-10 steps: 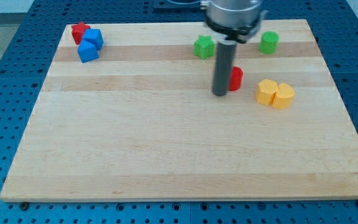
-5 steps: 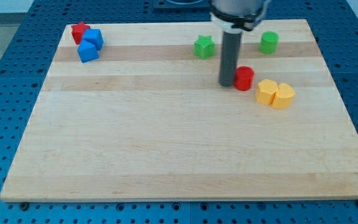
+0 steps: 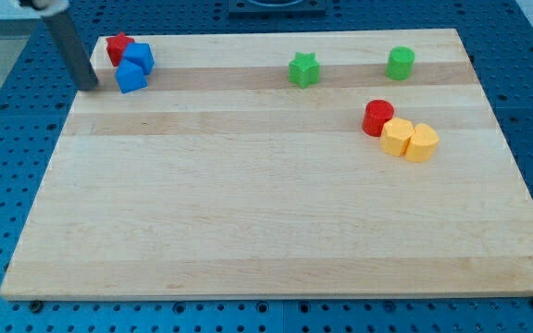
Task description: Push the red star below the red circle
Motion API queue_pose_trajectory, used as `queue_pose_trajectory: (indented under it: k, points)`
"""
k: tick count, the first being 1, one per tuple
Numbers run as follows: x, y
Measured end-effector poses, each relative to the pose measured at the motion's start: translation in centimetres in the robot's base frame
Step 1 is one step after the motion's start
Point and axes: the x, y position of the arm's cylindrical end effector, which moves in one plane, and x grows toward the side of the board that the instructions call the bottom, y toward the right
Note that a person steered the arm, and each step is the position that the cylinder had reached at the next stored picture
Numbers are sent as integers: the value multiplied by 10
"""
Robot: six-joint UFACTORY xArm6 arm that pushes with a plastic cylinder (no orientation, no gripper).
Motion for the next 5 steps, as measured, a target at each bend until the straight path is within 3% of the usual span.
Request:
queue_pose_trajectory:
  k: [3,5]
  points:
    - [-70,25]
    - [-67,83]
